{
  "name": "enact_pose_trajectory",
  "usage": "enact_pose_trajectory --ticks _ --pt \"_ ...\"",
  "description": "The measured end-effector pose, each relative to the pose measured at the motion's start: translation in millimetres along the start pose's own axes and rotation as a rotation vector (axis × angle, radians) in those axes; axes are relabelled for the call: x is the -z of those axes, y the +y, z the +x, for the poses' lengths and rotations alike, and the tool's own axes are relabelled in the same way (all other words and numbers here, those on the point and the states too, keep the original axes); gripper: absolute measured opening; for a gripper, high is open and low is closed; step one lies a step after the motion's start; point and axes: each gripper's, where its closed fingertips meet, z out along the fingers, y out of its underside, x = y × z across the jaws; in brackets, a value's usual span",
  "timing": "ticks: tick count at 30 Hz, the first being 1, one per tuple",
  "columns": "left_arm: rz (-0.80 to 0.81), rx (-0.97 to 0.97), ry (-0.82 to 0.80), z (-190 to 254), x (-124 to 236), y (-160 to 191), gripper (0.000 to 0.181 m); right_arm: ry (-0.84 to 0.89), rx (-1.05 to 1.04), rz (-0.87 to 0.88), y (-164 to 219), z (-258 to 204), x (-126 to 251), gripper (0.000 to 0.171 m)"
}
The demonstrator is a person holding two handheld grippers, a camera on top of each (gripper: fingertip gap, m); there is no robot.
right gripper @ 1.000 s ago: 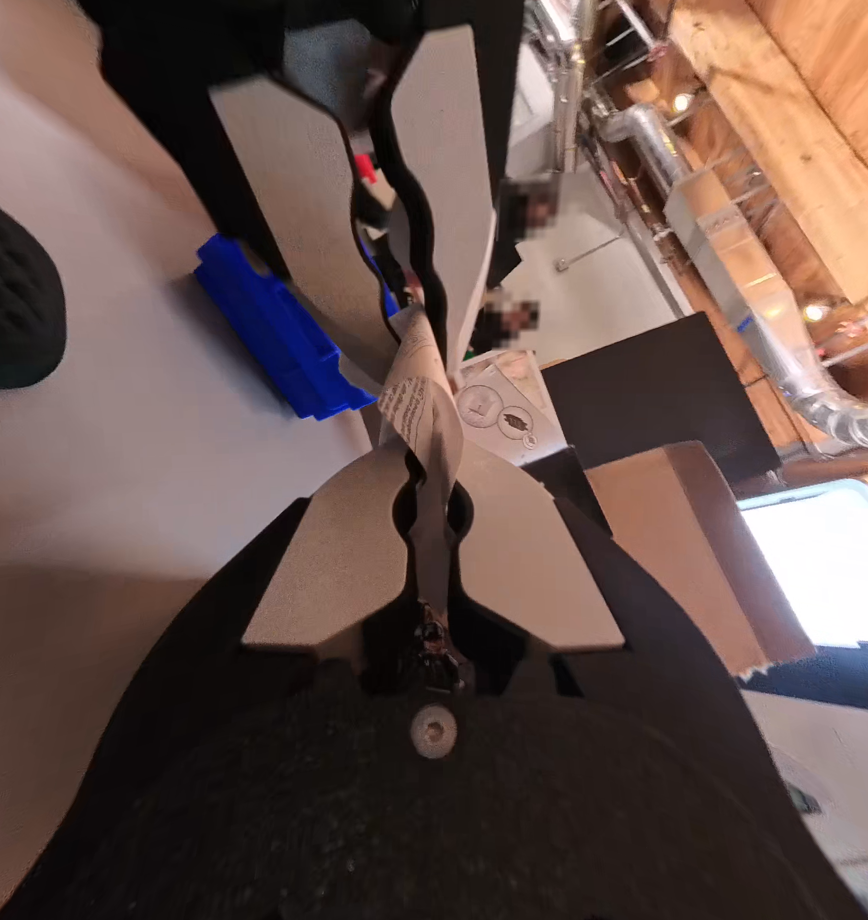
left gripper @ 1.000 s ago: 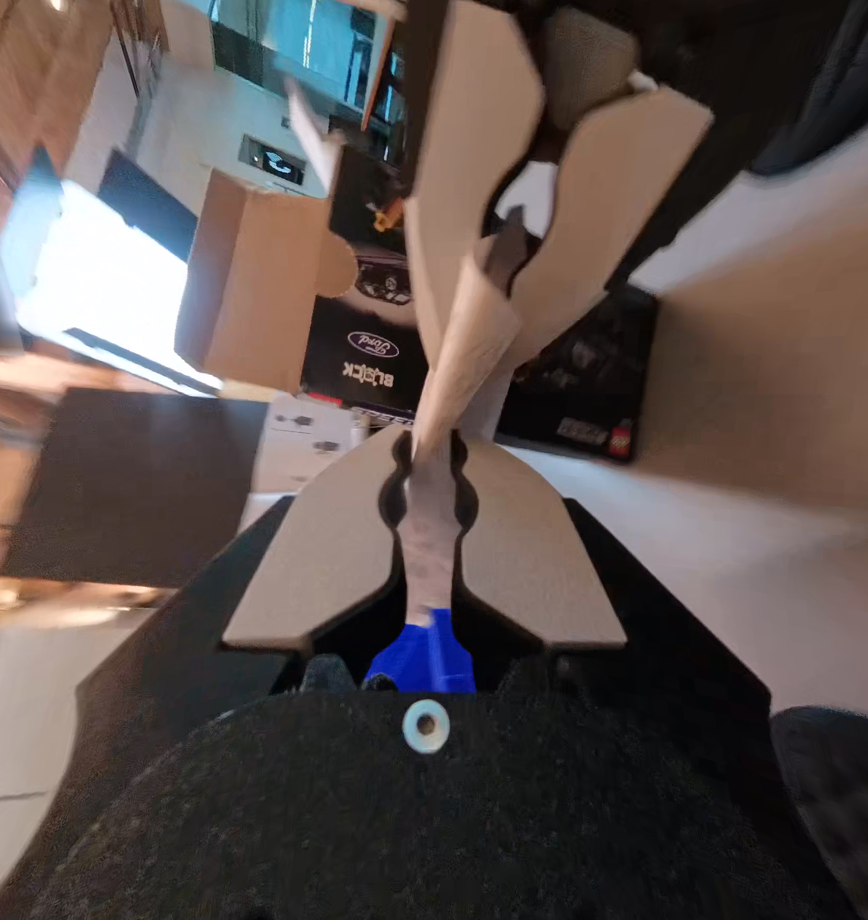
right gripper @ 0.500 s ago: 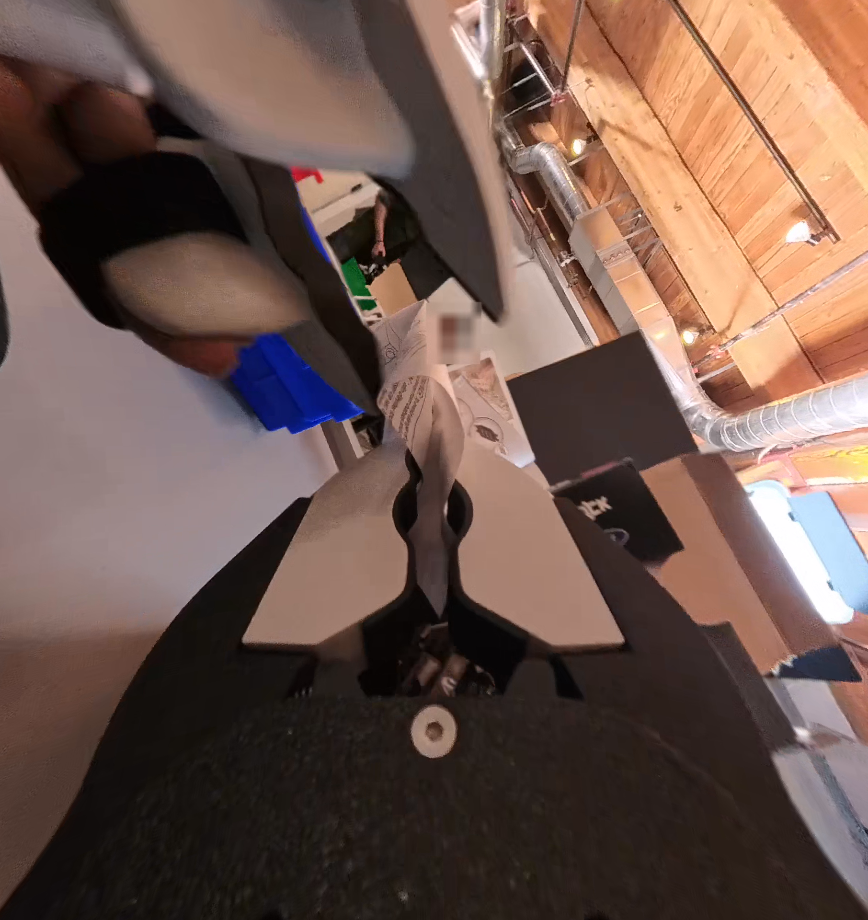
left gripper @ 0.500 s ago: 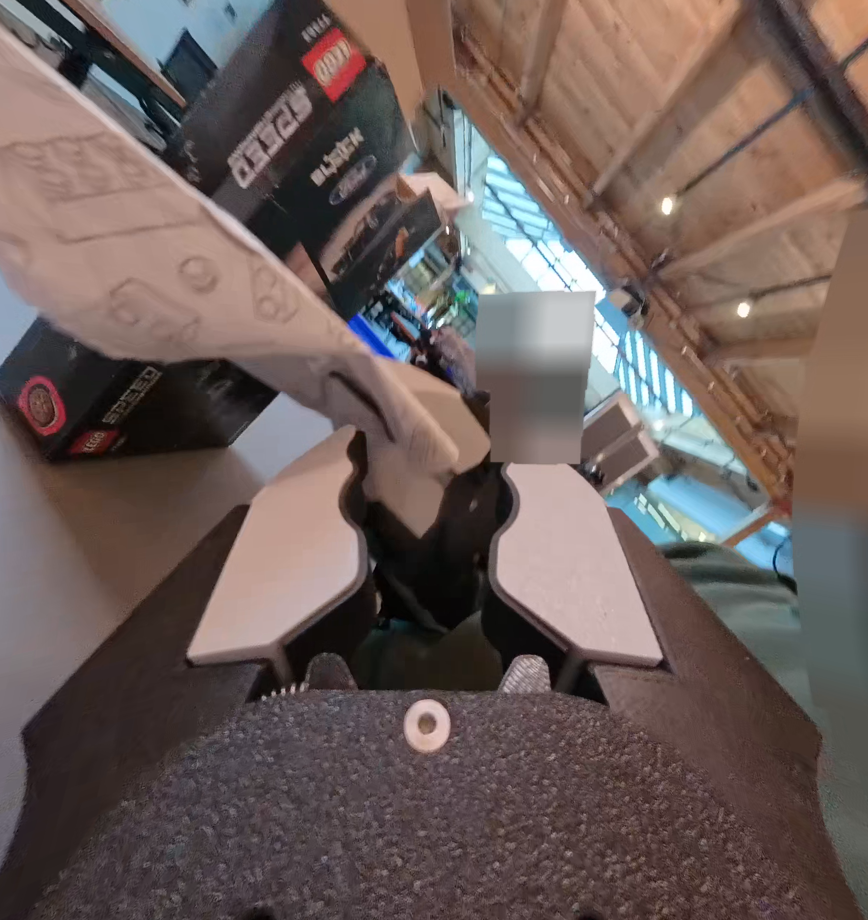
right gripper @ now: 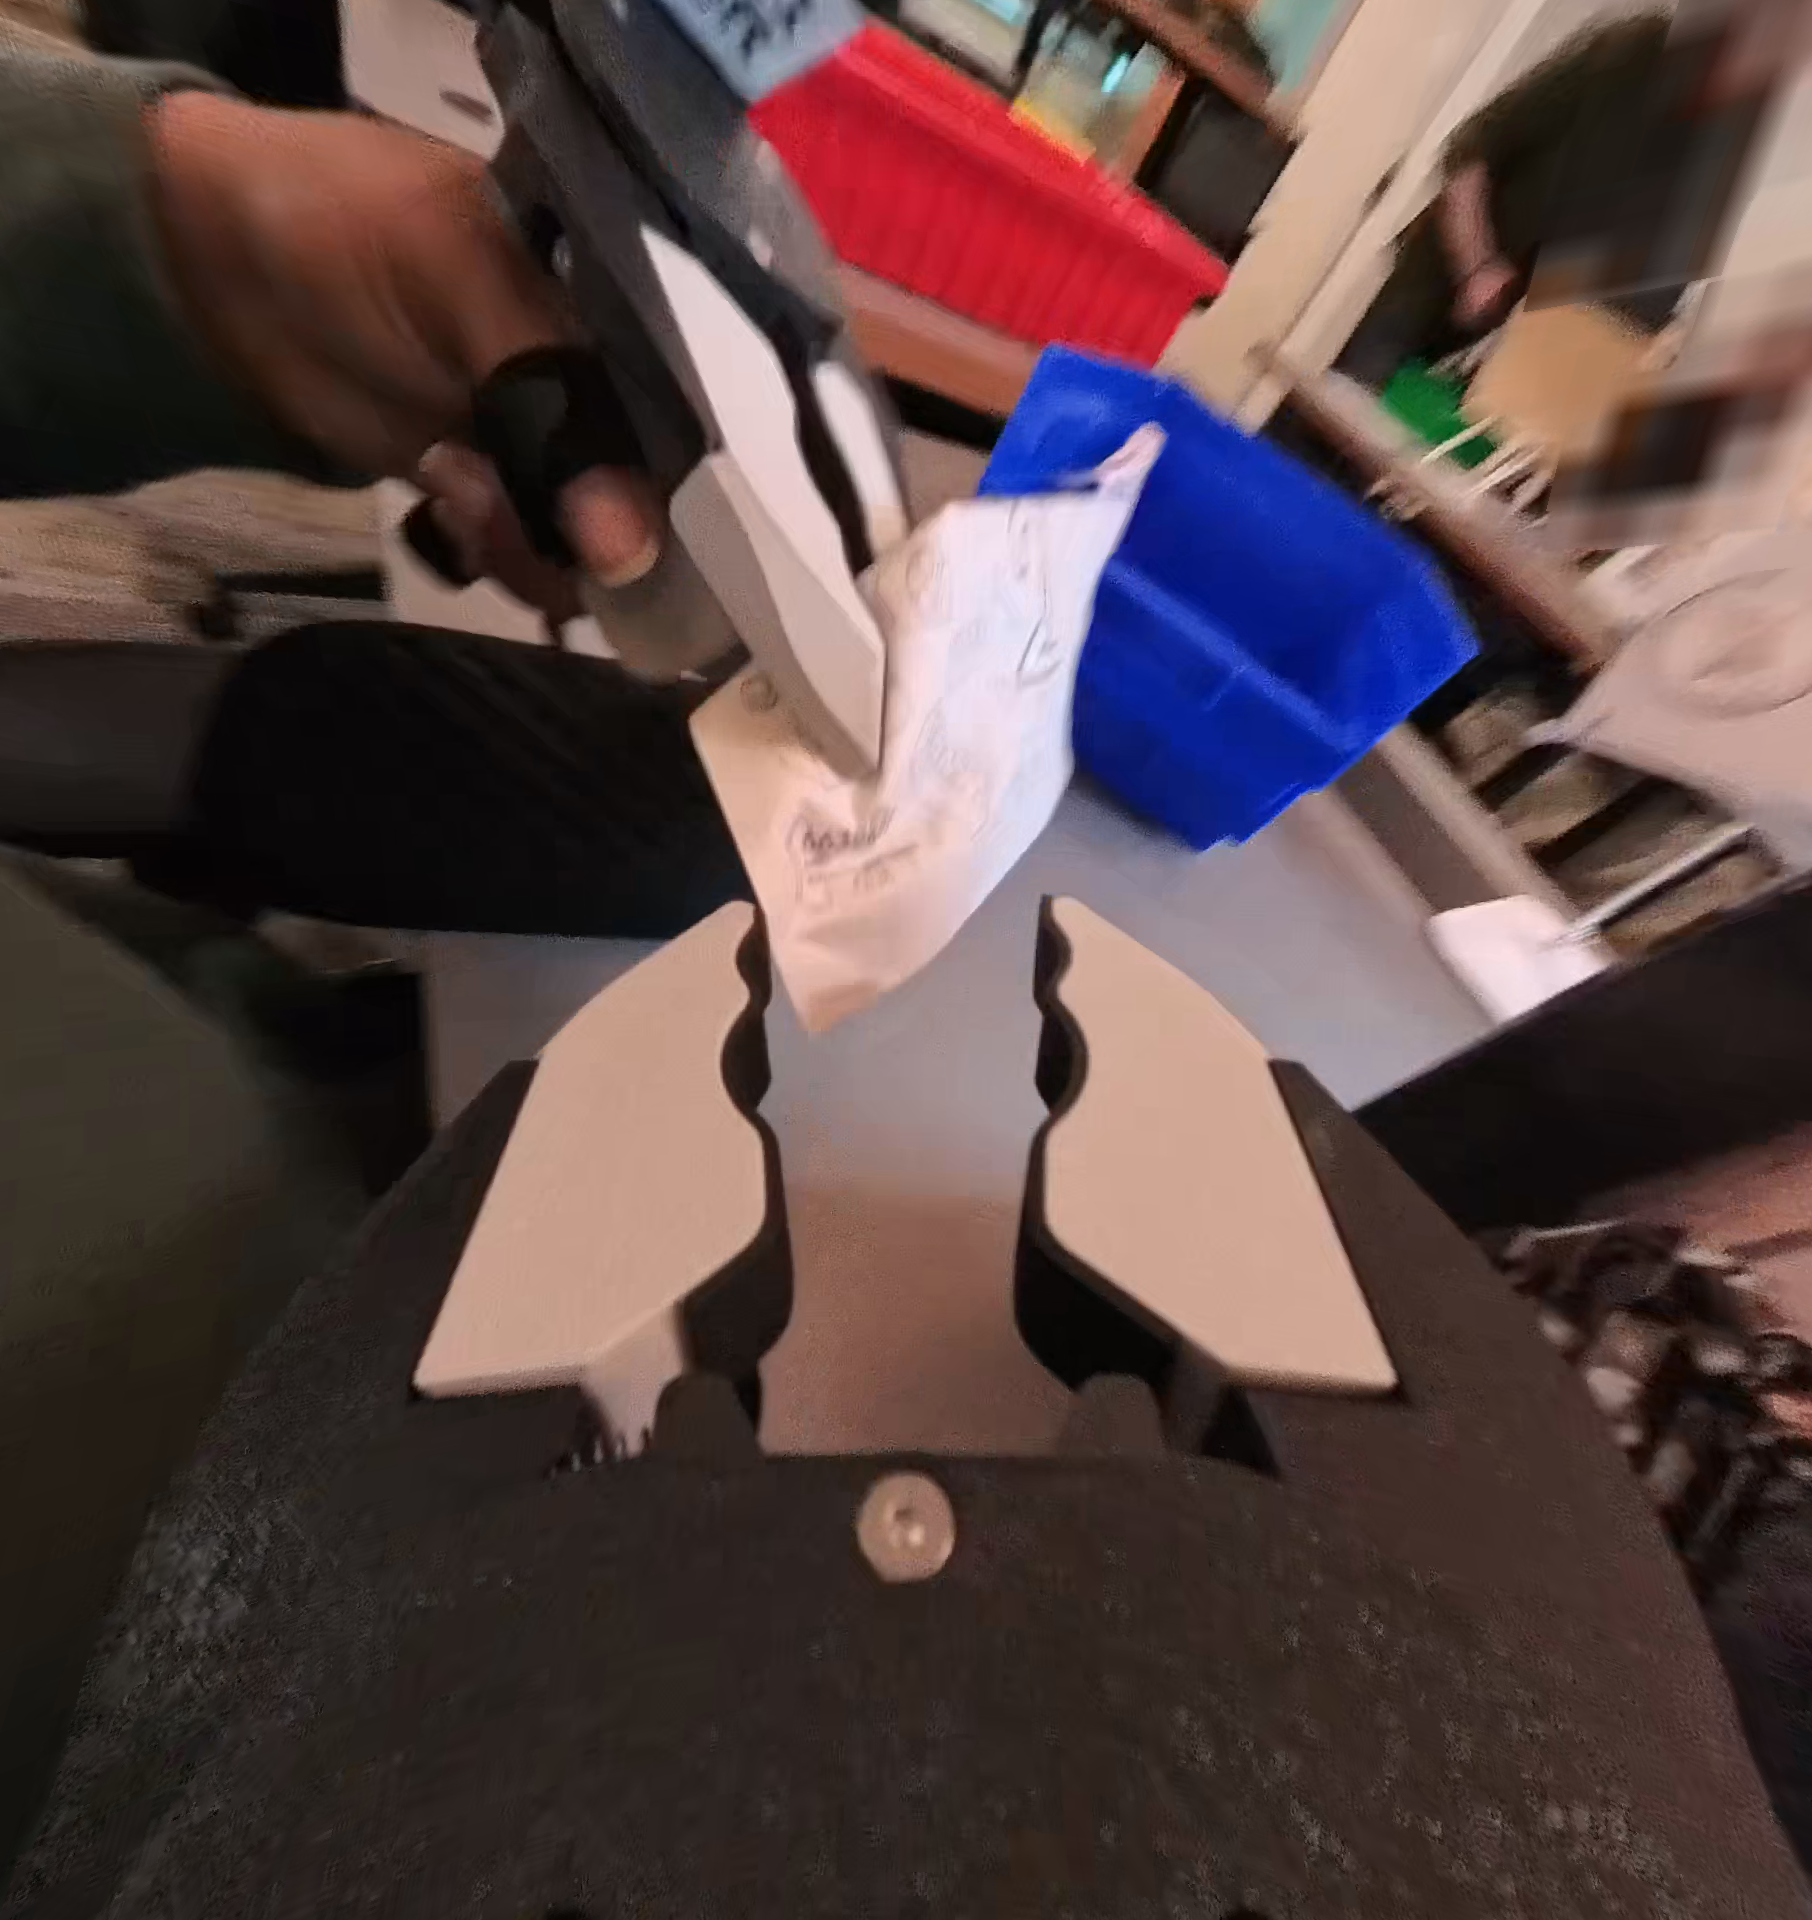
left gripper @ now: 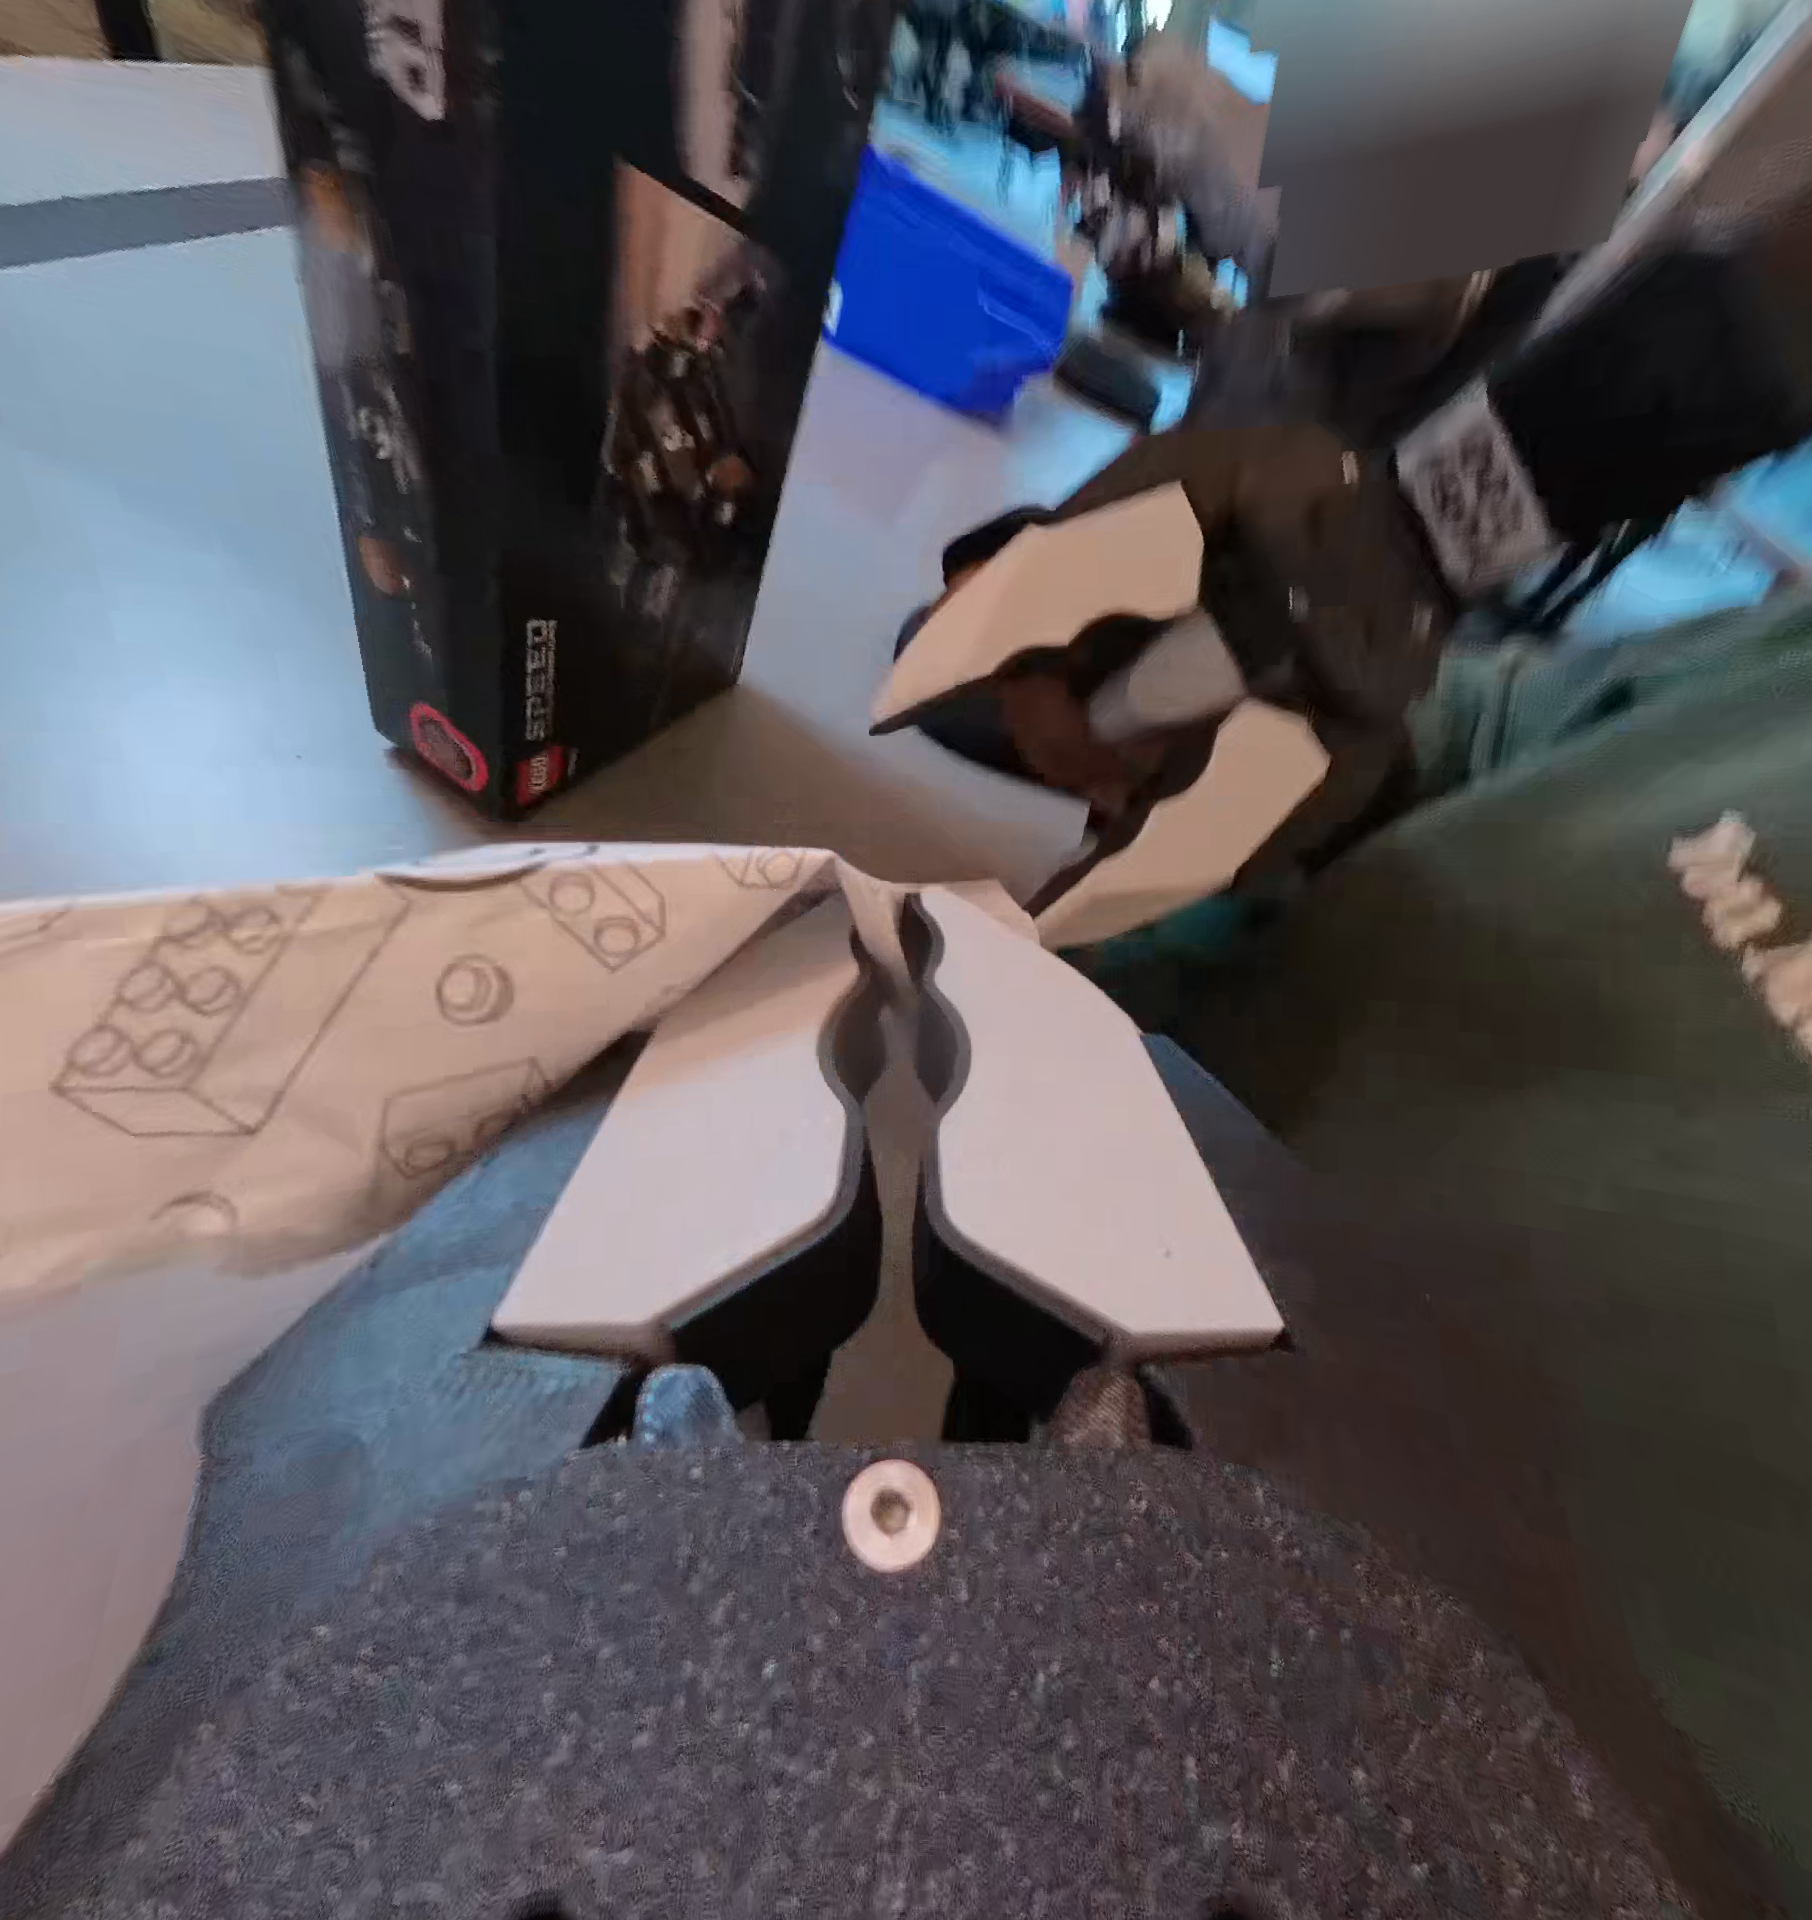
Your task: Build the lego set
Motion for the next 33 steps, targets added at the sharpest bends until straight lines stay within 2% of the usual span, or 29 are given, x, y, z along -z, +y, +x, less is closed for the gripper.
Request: enact_pose_trajectory --ticks 1,4,5,10,13,16,24,33 --pt "-0.071 -0.065 0.008 2 5 4 0.001 -0.066 -0.053 -0.023 1 -7 4 0.044" --pt "-0.252 -0.205 0.088 9 21 15 0.001 -0.217 -0.24 0.04 -17 -23 22 0.031" --pt "-0.303 -0.209 0.121 10 25 18 0.001 -0.205 -0.285 0.045 -20 -20 26 0.027" --pt "-0.504 -0.205 0.268 16 37 32 0.001 0.074 -0.399 0.0 -9 16 28 0.0" --pt "-0.635 -0.238 0.33 15 40 46 0.002 0.151 -0.453 -0.008 -3 21 23 0.0" --pt "-0.721 -0.292 0.429 19 43 55 0.002 0.154 -0.483 -0.035 9 12 13 0.0" --pt "-0.763 -0.321 0.549 17 38 51 0.002 0.059 -0.488 -0.125 27 -37 -13 0.0" --pt "-0.788 -0.34 0.607 14 34 52 0.002 0.087 -0.475 -0.133 29 -36 -12 0.0"
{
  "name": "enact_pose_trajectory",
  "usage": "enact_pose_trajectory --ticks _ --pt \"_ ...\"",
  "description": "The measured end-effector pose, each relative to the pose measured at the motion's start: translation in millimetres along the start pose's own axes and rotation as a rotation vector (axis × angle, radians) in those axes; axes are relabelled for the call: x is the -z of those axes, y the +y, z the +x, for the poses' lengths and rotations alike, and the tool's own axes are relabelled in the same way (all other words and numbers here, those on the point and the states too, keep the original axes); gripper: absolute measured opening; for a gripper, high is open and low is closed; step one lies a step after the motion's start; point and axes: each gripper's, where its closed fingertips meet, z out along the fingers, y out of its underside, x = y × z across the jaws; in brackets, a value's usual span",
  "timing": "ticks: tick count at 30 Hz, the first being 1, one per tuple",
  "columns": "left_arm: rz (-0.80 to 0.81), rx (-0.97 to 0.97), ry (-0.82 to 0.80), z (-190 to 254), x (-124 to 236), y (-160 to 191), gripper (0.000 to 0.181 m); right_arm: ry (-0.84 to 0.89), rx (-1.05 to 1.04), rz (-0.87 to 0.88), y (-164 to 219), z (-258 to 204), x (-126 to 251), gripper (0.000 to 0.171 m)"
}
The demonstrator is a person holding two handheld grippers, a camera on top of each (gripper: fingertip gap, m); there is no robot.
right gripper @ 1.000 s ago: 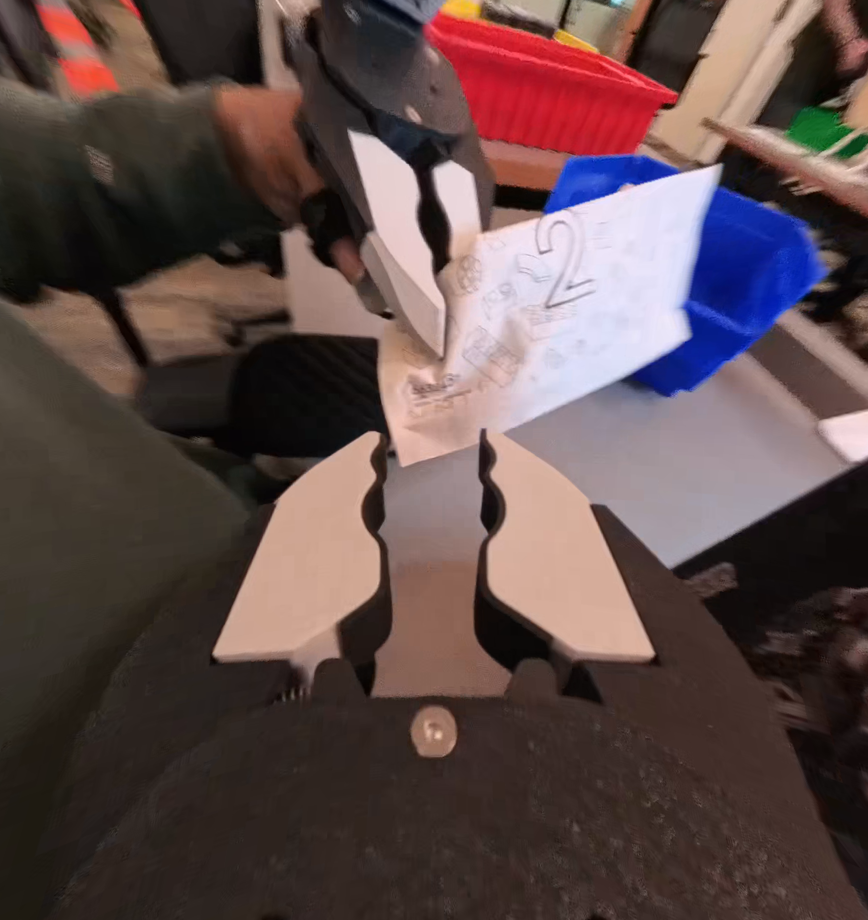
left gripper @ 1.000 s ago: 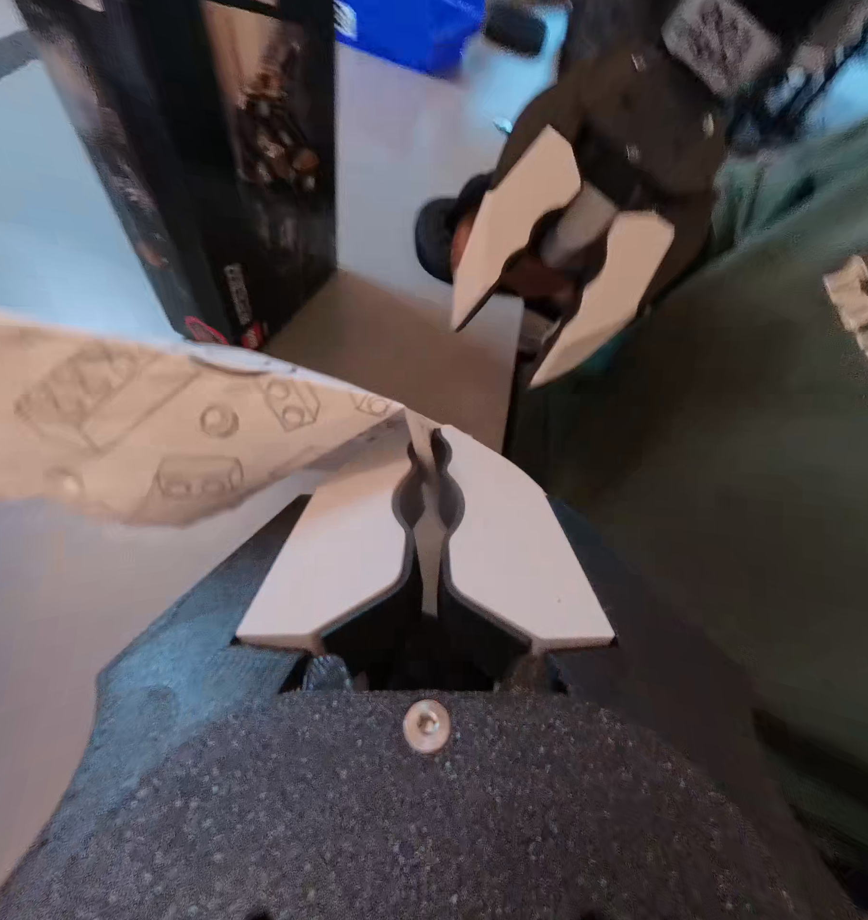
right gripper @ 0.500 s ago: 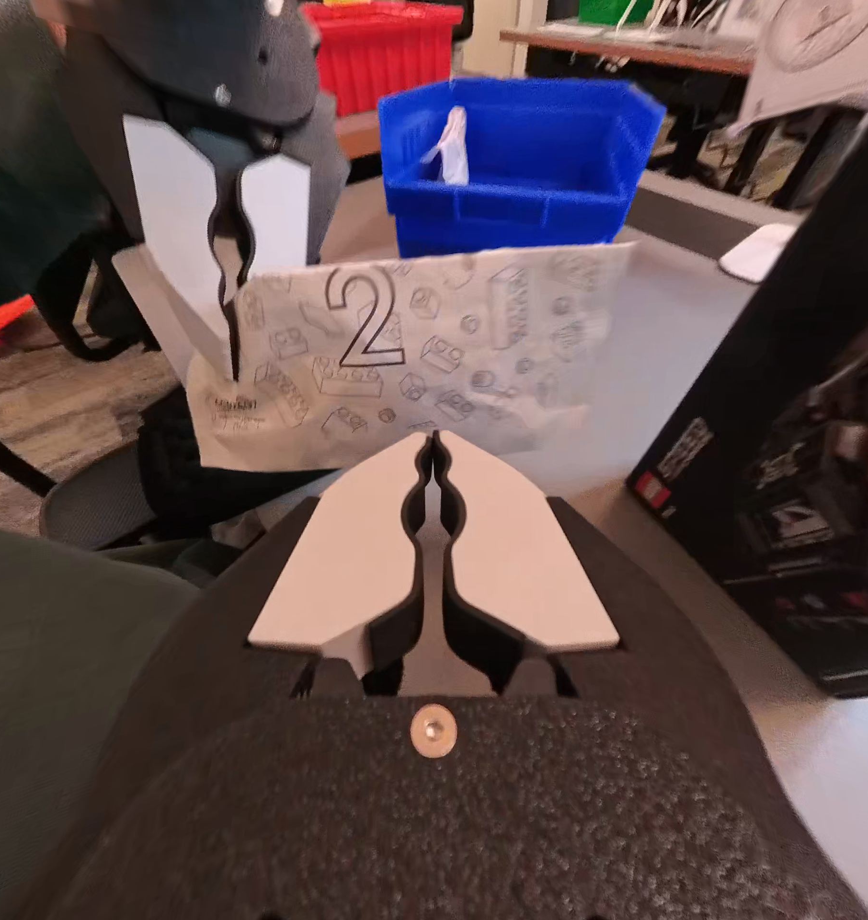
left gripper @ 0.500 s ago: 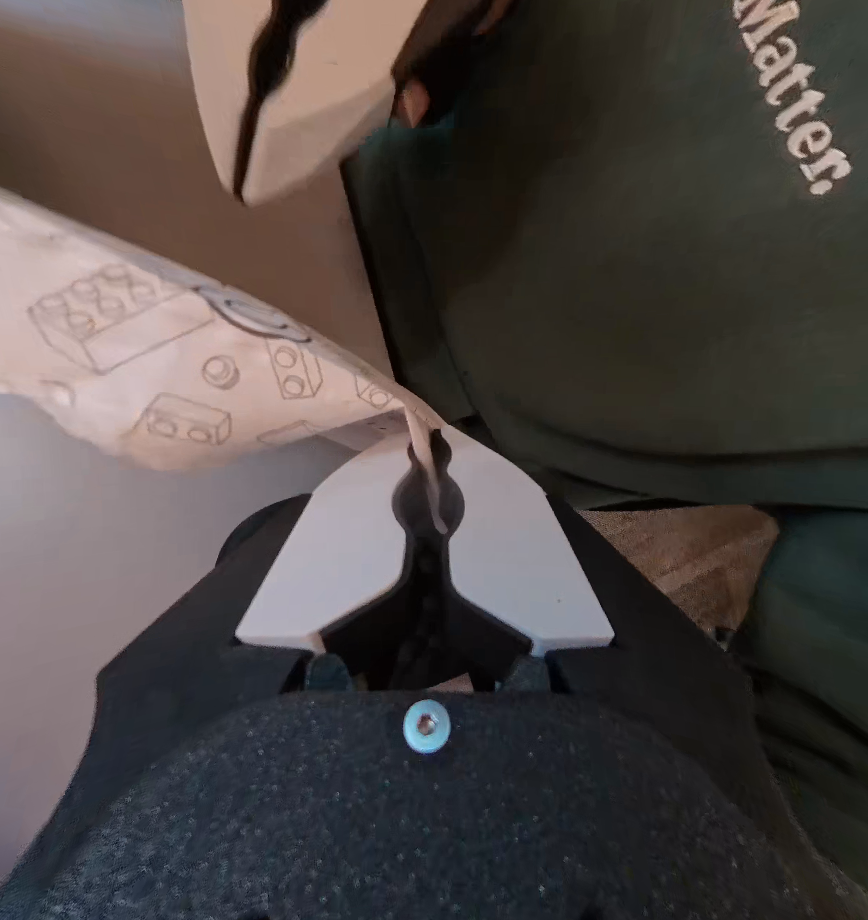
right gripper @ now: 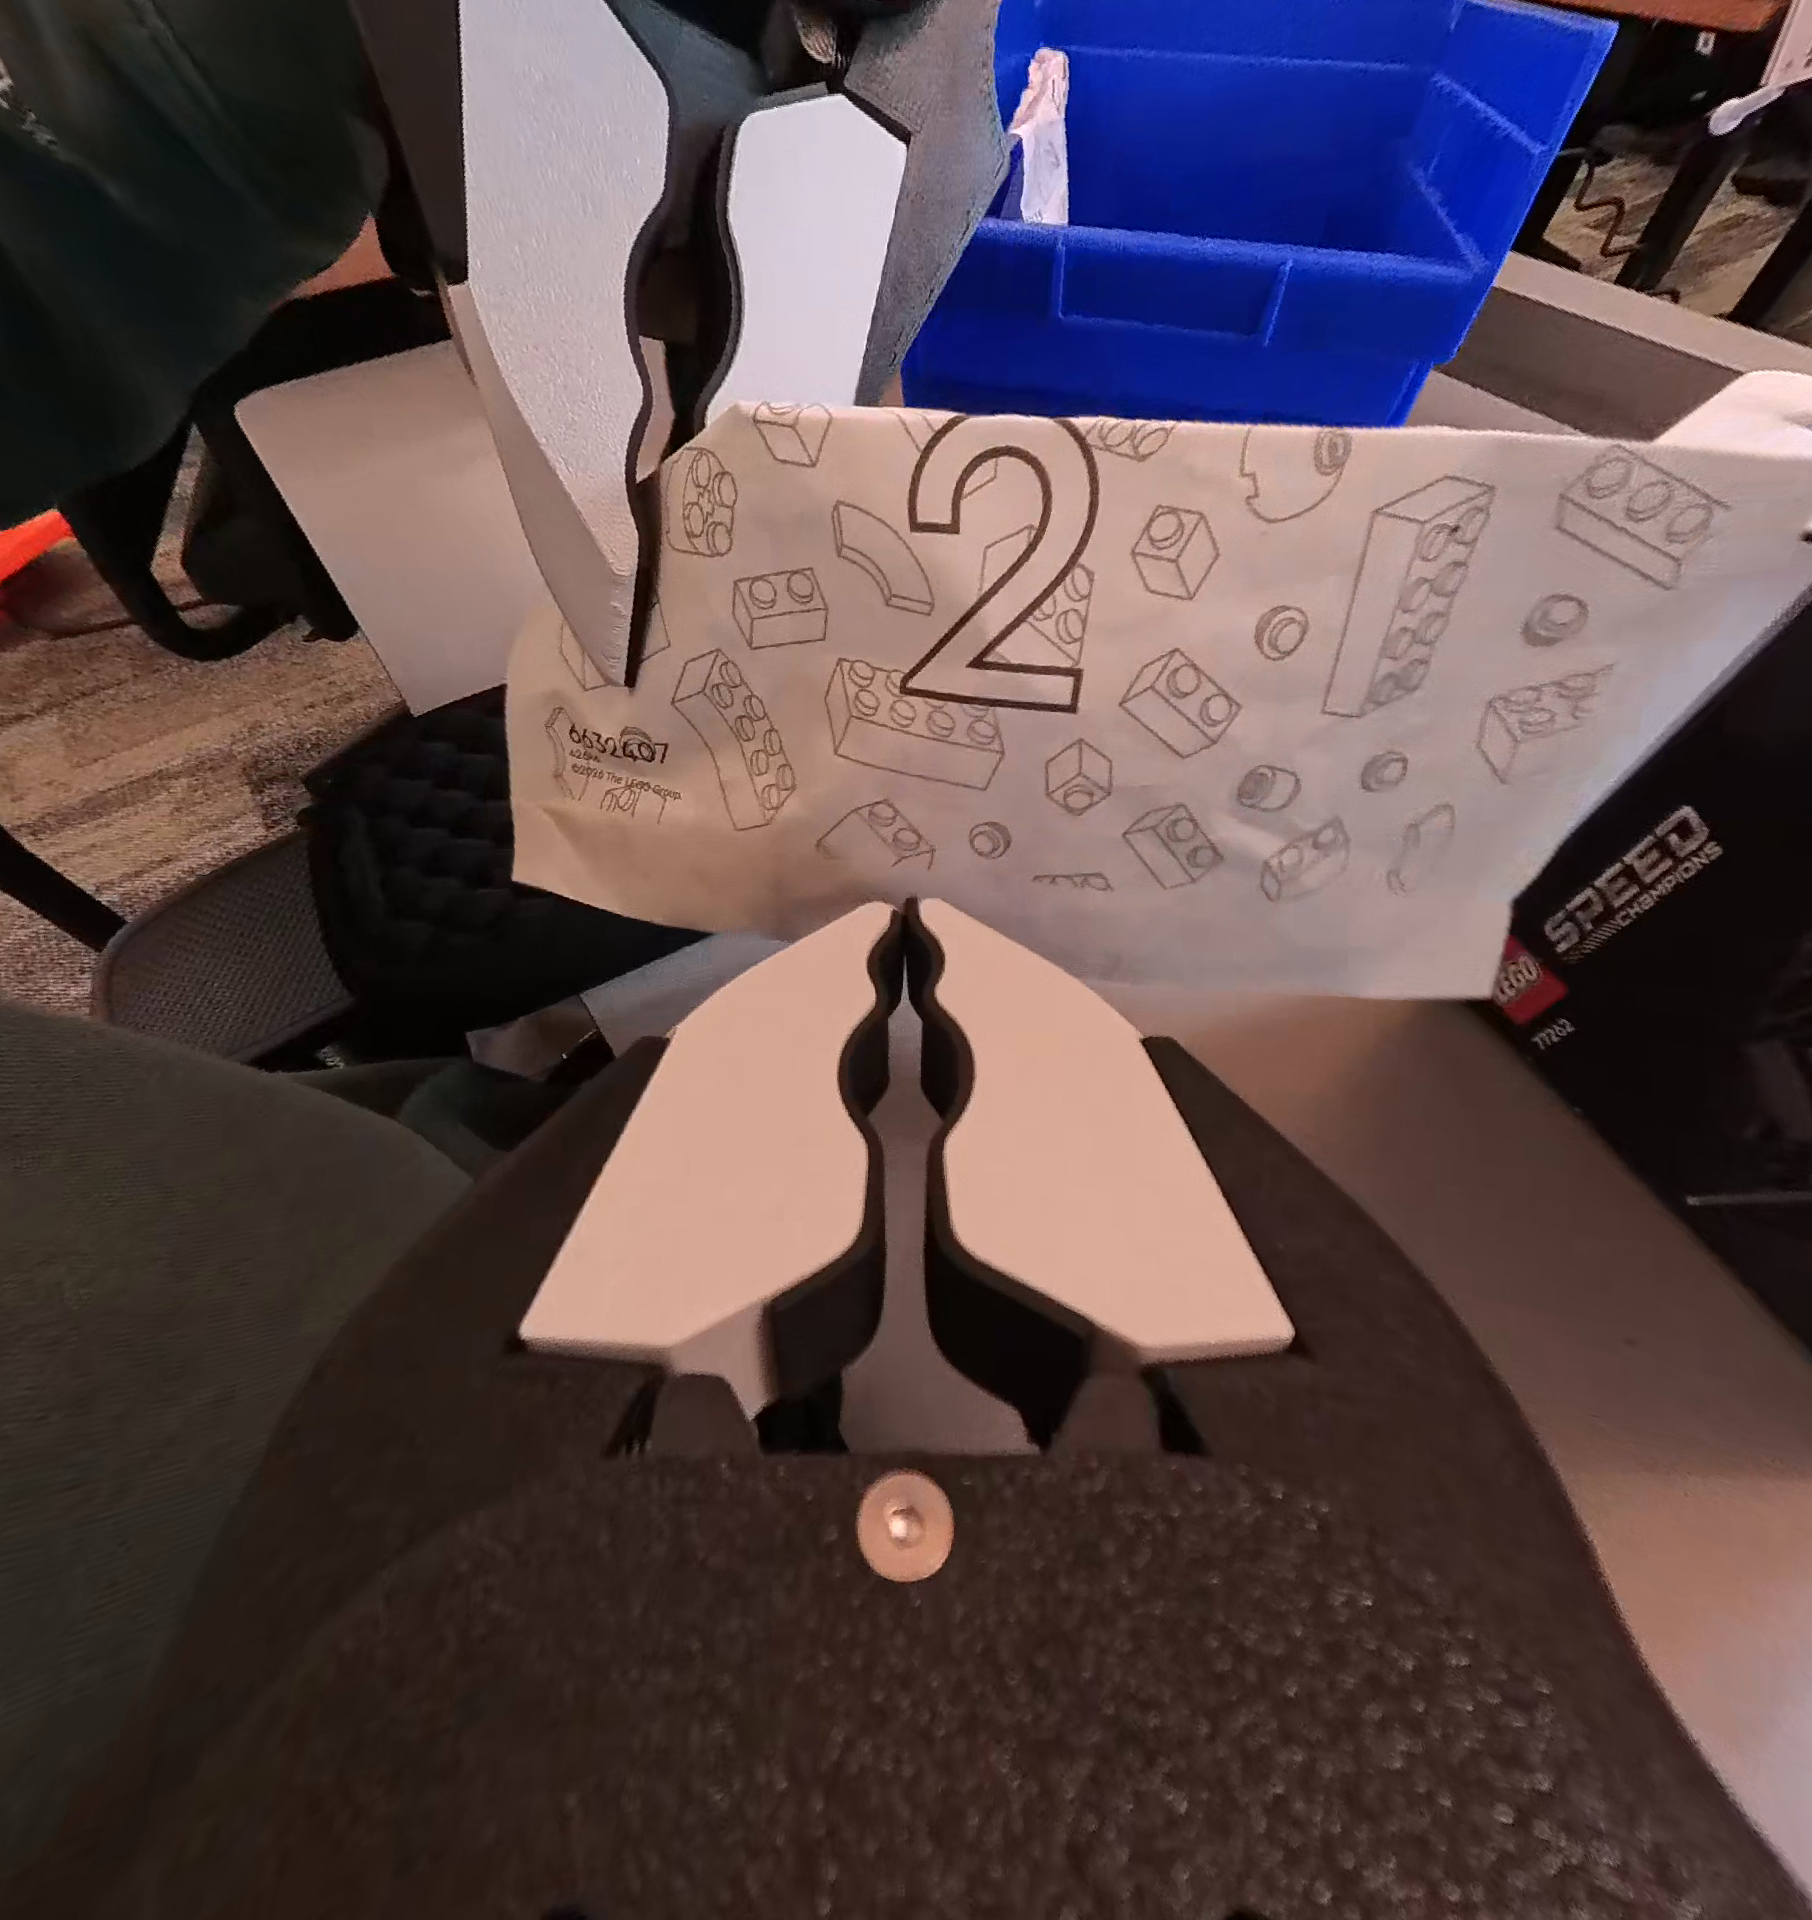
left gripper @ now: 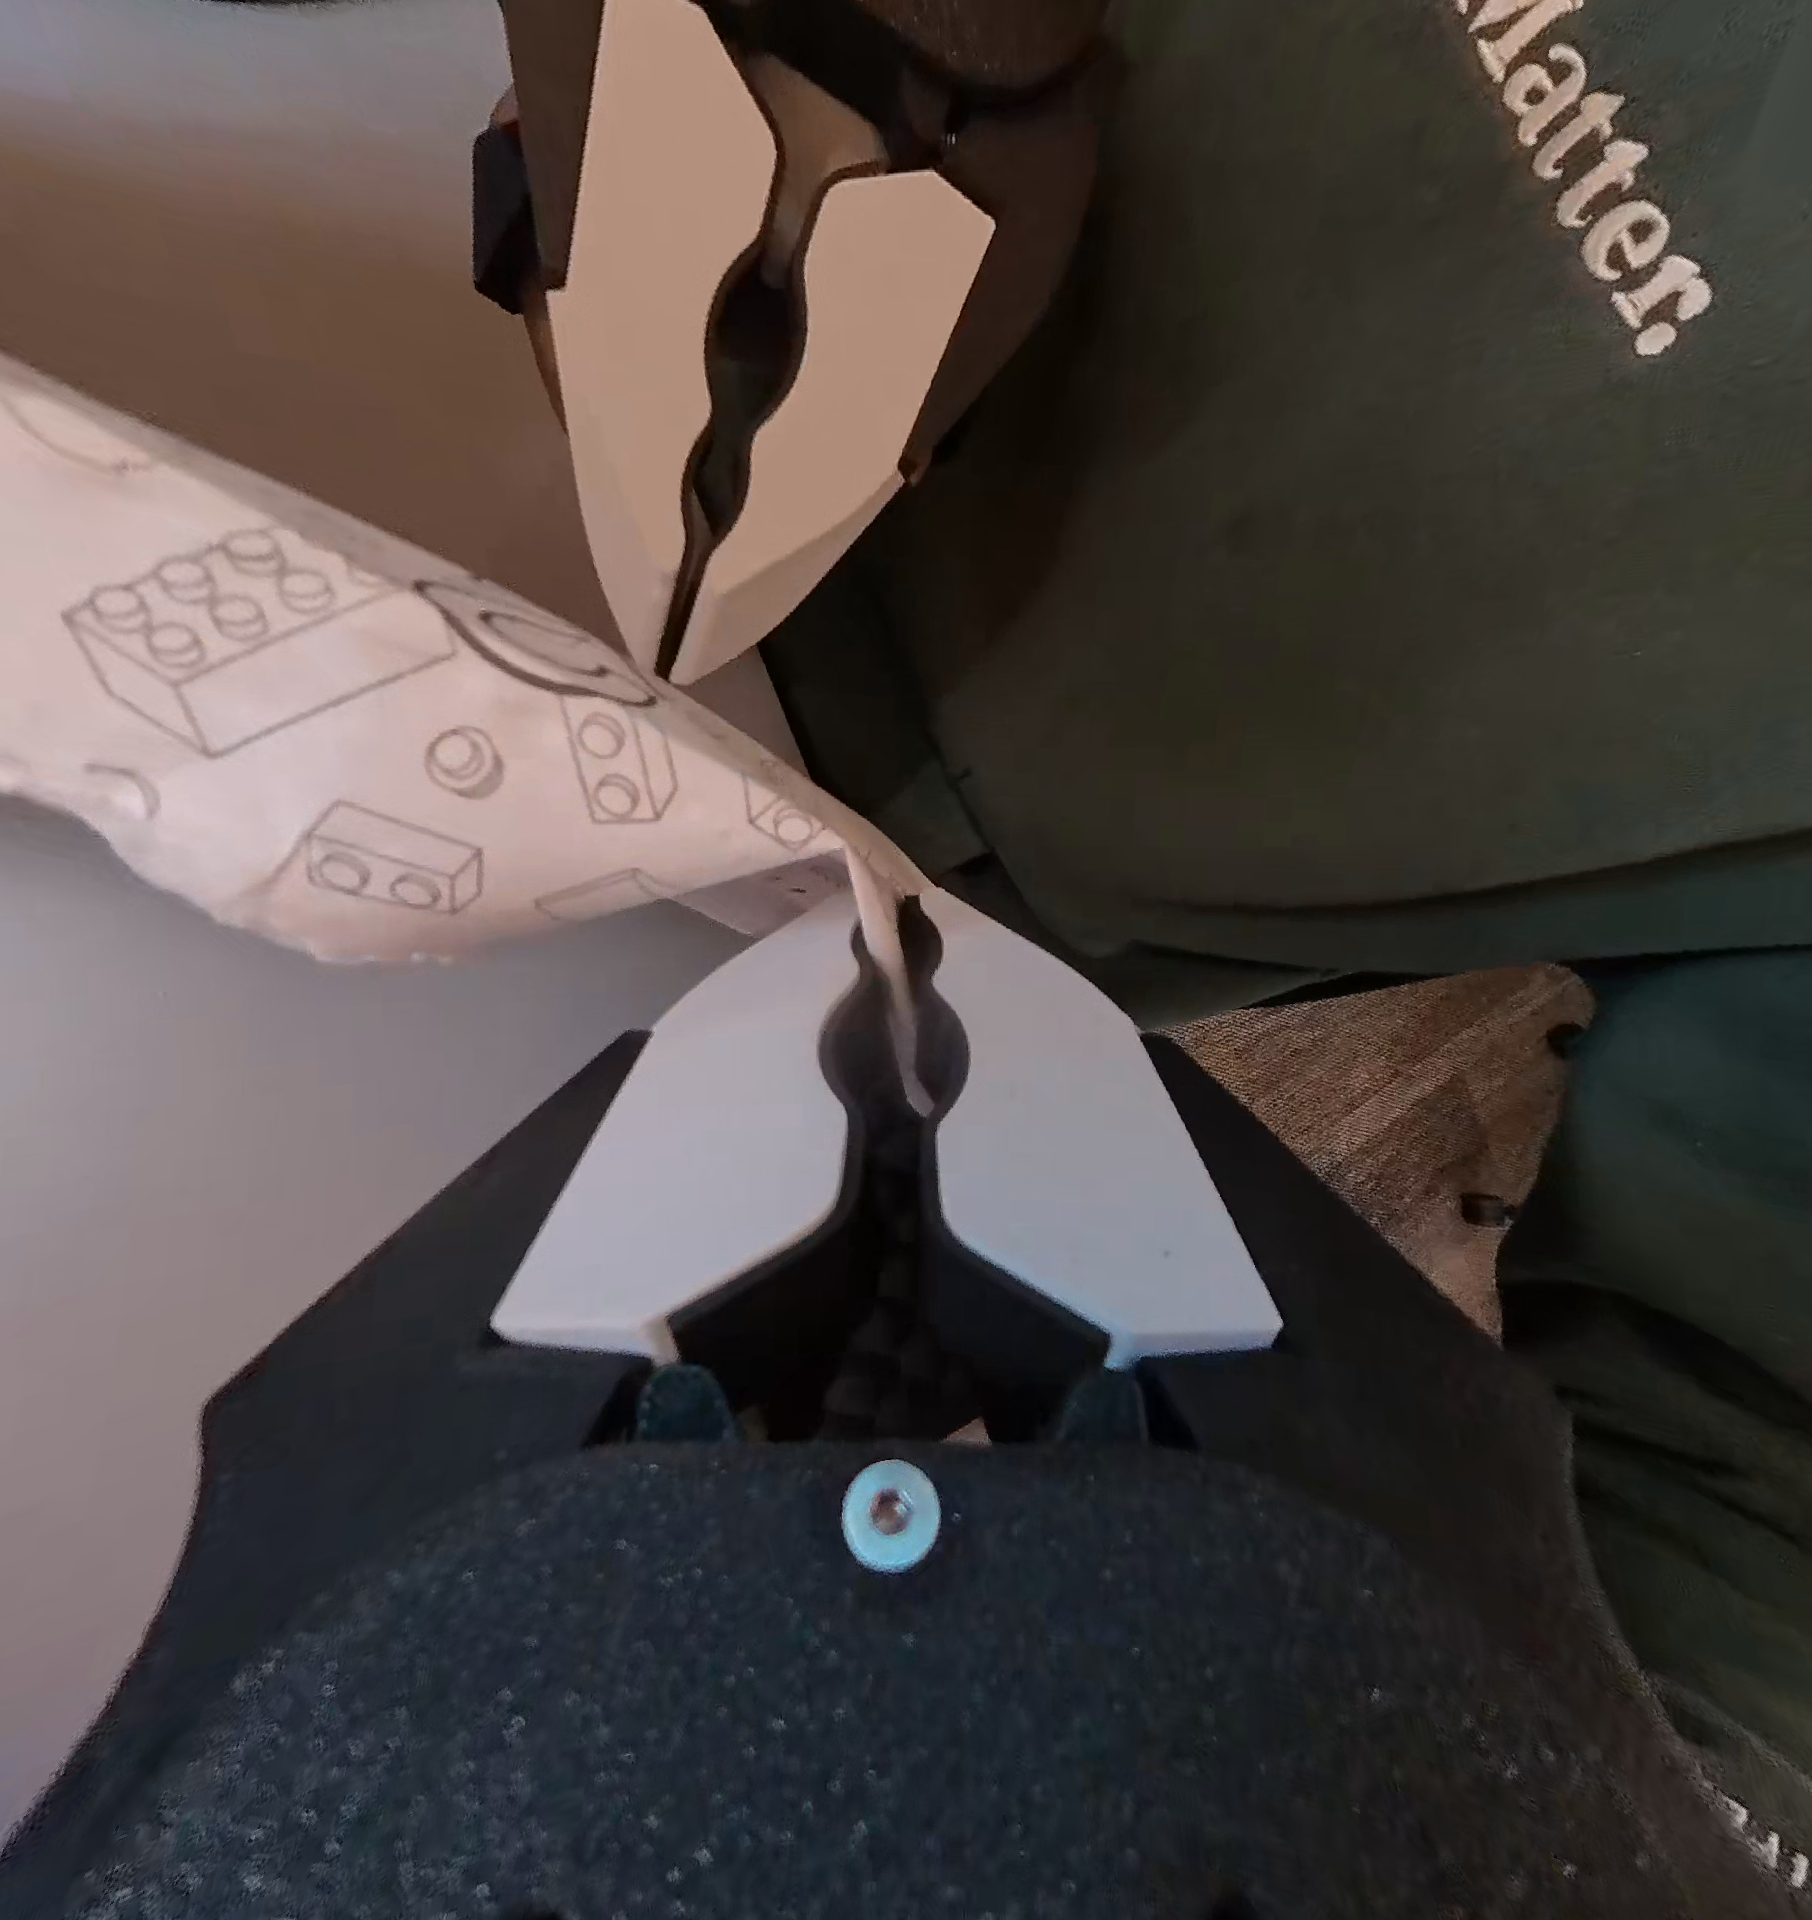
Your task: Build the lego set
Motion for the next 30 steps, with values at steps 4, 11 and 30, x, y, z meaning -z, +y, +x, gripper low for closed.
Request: enact_pose_trajectory --ticks 4,11,30 --pt "-0.003 -0.011 0.018 0 0 1 0.002 0.011 0.004 0.004 0 3 1 0.0" --pt "-0.029 -0.02 0.025 -2 -2 4 0.002 0.013 0.063 0.09 -13 8 12 0.0" --pt "-0.206 -0.32 0.214 64 -19 -29 0.002 -0.647 0.693 0.244 -23 -16 95 0.064"
